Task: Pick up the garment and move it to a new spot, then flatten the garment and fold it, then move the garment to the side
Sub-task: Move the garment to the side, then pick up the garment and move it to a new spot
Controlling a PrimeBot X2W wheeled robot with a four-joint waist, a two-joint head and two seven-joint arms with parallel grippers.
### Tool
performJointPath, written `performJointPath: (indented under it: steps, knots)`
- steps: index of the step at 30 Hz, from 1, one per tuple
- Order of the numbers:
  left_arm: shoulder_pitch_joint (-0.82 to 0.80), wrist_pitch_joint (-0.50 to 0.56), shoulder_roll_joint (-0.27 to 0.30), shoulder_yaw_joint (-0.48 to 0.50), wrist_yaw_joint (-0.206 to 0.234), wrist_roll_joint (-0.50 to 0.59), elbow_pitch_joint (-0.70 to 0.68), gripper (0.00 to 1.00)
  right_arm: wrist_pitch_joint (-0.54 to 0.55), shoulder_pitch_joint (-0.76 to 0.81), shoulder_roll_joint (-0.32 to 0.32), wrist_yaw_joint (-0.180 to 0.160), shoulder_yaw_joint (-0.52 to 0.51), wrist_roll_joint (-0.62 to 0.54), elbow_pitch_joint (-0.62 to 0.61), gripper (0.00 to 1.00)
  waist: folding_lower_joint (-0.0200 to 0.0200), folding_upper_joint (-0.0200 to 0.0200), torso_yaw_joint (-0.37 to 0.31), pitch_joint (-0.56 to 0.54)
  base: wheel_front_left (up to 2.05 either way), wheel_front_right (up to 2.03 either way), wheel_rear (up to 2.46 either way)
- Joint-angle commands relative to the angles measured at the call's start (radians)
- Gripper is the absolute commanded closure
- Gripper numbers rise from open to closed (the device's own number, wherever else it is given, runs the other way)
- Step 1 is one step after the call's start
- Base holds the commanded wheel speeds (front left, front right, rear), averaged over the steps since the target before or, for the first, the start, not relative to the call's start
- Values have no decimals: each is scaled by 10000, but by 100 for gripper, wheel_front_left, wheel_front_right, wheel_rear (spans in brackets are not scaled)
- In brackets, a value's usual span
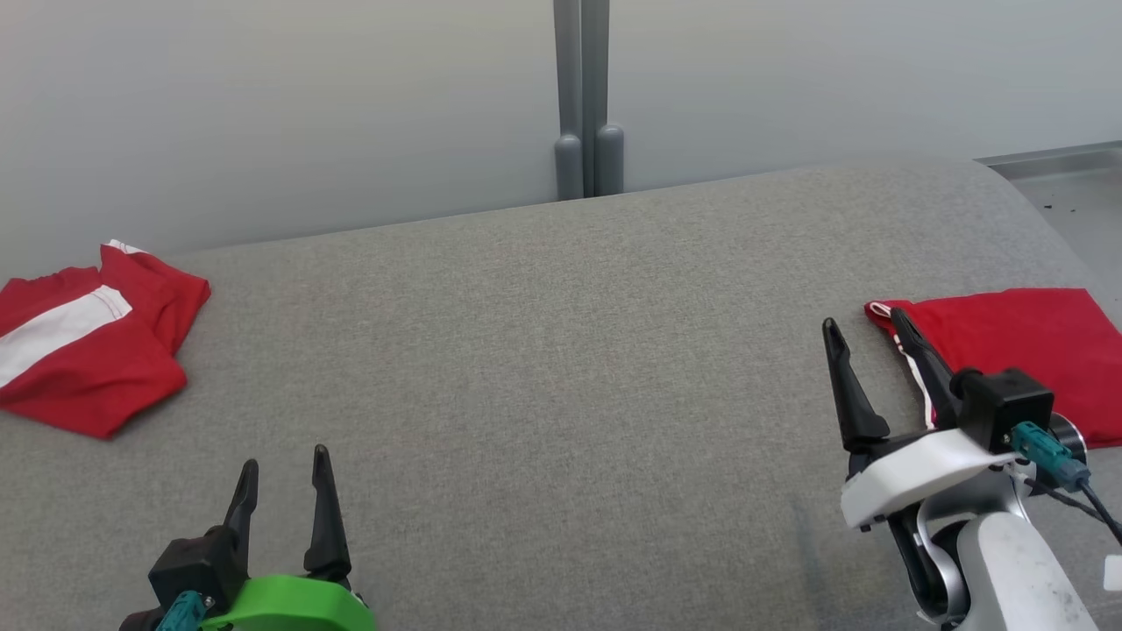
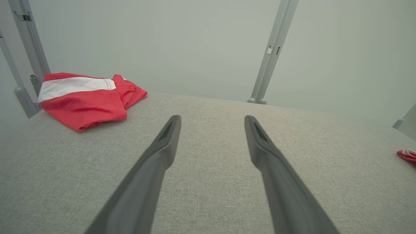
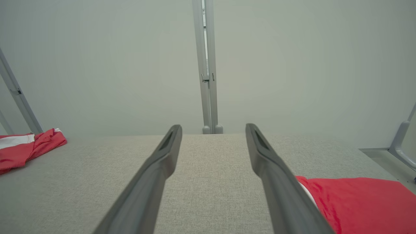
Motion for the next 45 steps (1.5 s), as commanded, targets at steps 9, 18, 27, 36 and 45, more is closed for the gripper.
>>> performJointPath:
  steps: [9,18,27,36,45]
  knots:
    - [589,-29,54,185,92,506,188,0,476,1396,521,1,-497,-426,-1338,0,1,0,667,4,0,0,0]
    - [893,-30,-92,332,115,695,237,0,419,1776,550,1,-430,-134,-1237,0,1,0,940,94,0,0,0]
    - [773,-31,-236,474,-87,889,211,0,441,1927,553,1,-290,-114,-1362,0,1,0,1027,106,0,0,0]
    - [682,-31,-282,506,-167,967,283,0,495,1973,553,1,-232,-37,-1382,0,1,0,970,100,0,0,0]
    - [641,-31,-293,529,-131,1000,267,0,482,2009,553,1,-324,-3,-1379,0,1,0,1030,91,0,0,0]
